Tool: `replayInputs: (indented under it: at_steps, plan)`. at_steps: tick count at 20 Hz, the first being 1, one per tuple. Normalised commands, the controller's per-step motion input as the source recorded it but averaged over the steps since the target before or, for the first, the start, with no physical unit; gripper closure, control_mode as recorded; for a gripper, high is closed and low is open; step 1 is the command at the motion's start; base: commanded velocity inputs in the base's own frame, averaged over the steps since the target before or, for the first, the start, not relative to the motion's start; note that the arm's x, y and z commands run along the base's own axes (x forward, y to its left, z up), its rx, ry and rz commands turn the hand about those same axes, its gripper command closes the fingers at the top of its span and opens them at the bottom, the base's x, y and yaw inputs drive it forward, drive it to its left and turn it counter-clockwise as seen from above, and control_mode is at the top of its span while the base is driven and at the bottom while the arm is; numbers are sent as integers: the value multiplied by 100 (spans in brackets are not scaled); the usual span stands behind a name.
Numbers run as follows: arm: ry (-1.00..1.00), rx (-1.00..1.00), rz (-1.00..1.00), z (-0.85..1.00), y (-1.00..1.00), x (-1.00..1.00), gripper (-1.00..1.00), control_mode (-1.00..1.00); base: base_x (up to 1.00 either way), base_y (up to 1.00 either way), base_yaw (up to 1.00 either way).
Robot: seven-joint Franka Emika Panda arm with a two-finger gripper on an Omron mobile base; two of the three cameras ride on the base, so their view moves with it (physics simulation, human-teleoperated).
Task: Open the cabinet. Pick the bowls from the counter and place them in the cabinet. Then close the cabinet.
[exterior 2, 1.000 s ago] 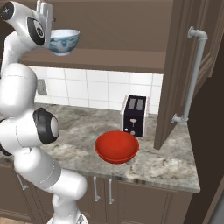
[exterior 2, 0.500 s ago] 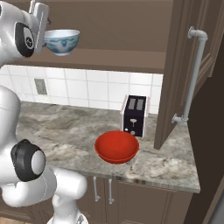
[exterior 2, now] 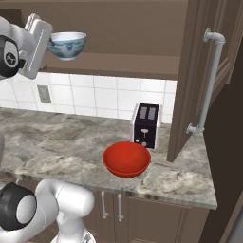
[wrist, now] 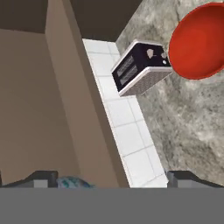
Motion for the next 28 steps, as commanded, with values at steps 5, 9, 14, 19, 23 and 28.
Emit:
replayInputs:
  at_steps: [5, 9, 14, 19, 23, 28]
  plan:
    - [14, 5, -29, -40, -16, -49, -100, -100, 0, 0, 0]
    - [6, 19, -21, -40, -36, -47, -100, -100, 0, 0, 0]
    - [12, 16, -9, -45, -36, -37, -100, -100, 0, 0, 0]
    - [6, 11, 0, -56, -15, -38, -100, -100, 0, 0, 0]
    - [13, 5, -2, -55, -5, -30, -100, -100, 0, 0, 0]
    - [18, 4, -7, -58, 0, -24, -100, -100, 0, 0, 0]
